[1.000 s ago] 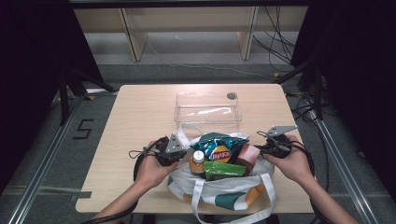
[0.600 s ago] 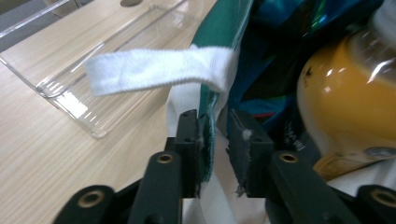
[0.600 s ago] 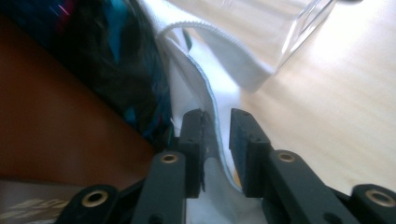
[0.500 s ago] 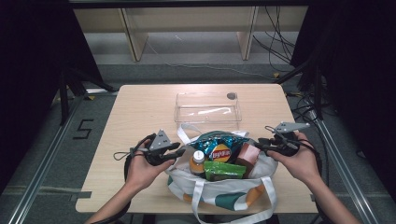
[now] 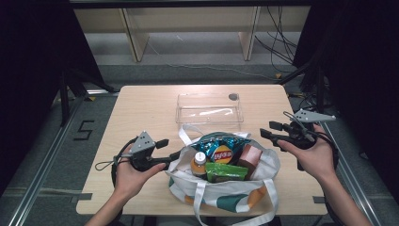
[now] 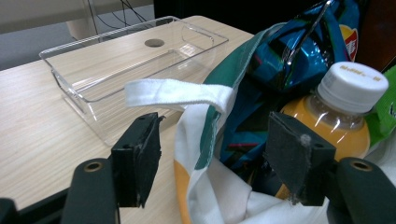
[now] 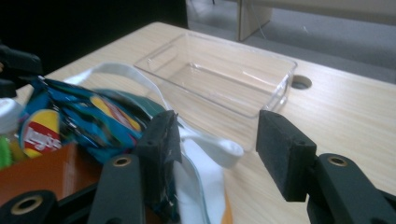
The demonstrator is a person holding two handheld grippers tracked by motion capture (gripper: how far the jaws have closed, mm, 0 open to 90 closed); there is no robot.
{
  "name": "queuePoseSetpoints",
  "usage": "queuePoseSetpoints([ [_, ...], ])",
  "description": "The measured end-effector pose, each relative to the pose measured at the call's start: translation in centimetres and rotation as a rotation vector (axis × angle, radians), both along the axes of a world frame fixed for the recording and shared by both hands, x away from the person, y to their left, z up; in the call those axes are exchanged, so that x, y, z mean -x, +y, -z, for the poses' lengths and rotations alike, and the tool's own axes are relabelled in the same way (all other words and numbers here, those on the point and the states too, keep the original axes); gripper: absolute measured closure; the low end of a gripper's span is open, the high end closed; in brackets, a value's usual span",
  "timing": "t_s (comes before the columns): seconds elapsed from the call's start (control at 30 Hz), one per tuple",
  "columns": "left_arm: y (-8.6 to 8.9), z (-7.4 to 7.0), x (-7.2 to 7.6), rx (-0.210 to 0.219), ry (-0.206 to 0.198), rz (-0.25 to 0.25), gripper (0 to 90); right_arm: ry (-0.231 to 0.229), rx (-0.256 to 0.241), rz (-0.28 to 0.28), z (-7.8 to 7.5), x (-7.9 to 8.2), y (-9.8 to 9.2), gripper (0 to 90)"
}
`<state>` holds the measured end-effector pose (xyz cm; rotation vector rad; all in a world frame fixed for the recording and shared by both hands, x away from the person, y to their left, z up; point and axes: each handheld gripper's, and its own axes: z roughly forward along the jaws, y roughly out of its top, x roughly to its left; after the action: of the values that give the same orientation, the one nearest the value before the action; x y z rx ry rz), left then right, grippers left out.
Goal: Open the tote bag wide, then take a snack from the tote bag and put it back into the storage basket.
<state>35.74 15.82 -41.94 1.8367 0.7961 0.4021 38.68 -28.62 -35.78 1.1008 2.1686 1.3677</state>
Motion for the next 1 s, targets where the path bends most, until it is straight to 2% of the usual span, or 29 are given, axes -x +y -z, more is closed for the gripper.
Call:
queuePoseSetpoints([
  [0.03, 0.1, 0.0, 0.0, -0.007, -0.011, 0.004, 34.5, 0.000, -0.020, -0.013, -0.2, 0.0, 0.3, 49.2],
  [0.13, 0.0, -0.3, -0.1, -0.003, -0.020, -0.006, 33.7, -0.030, -0.024, -0.035, -1.0, 0.1, 0.8, 52.5],
  [0.23, -0.1, -0.4, 0.0, -0.013, -0.034, -0.020, 32.8, -0.012, -0.039, -0.074, -1.7, 0.1, 1.5, 53.3],
  [0.27, -0.1, -0.3, 0.1, -0.008, -0.041, -0.026, 33.6, -0.019, -0.035, -0.084, -1.8, 0.1, 1.8, 53.9],
  [0.3, -0.1, -0.3, 0.2, -0.024, -0.046, -0.029, 34.1, -0.004, -0.031, -0.092, -1.9, 0.1, 2.1, 53.9],
  [0.37, 0.0, -0.2, 0.2, -0.023, -0.042, -0.035, 33.6, -0.020, -0.031, -0.109, -2.0, 0.0, 2.4, 54.0],
  [0.47, 0.0, -0.2, 0.1, -0.008, -0.040, -0.037, 32.3, -0.011, -0.050, -0.108, -2.1, -0.1, 3.1, 53.8],
  [0.5, 0.0, -0.3, 0.2, -0.010, -0.043, -0.045, 32.1, -0.027, -0.038, -0.115, -2.1, -0.2, 3.1, 53.4],
  [0.53, 0.1, -0.2, 0.3, -0.016, -0.045, -0.047, 31.9, 0.007, -0.057, -0.110, -2.2, 0.0, 3.4, 52.9],
  [0.57, 0.2, -0.2, 0.4, -0.013, -0.043, -0.051, 31.8, -0.012, -0.038, -0.129, -2.2, -0.1, 3.4, 52.4],
  [0.6, 0.3, -0.2, 0.4, -0.007, -0.043, -0.051, 31.7, 0.007, -0.051, -0.120, -2.3, 0.1, 3.7, 51.8],
  [0.73, 0.5, -0.2, 0.6, -0.009, -0.047, -0.050, 31.6, 0.005, -0.048, -0.147, -2.4, 0.0, 4.3, 50.7],
  [0.77, 0.5, -0.2, 0.5, -0.007, -0.049, -0.048, 31.5, 0.018, -0.040, -0.148, -2.5, 0.1, 4.4, 50.6],
  [0.87, 0.5, -0.3, 0.5, -0.011, -0.048, -0.054, 31.2, 0.011, -0.032, -0.181, -2.4, -0.2, 4.8, 50.4],
  [0.9, 0.4, -0.3, 0.4, -0.011, -0.045, -0.055, 31.2, 0.037, -0.037, -0.177, -2.4, -0.1, 5.0, 50.1],
  [0.93, 0.4, -0.3, 0.4, -0.011, -0.046, -0.056, 31.2, 0.016, -0.020, -0.186, -2.3, -0.3, 5.1, 49.9],
  [1.0, 0.3, -0.4, 0.4, -0.011, -0.044, -0.059, 31.1, 0.033, -0.009, -0.201, -2.3, -0.5, 5.4, 49.4],
])
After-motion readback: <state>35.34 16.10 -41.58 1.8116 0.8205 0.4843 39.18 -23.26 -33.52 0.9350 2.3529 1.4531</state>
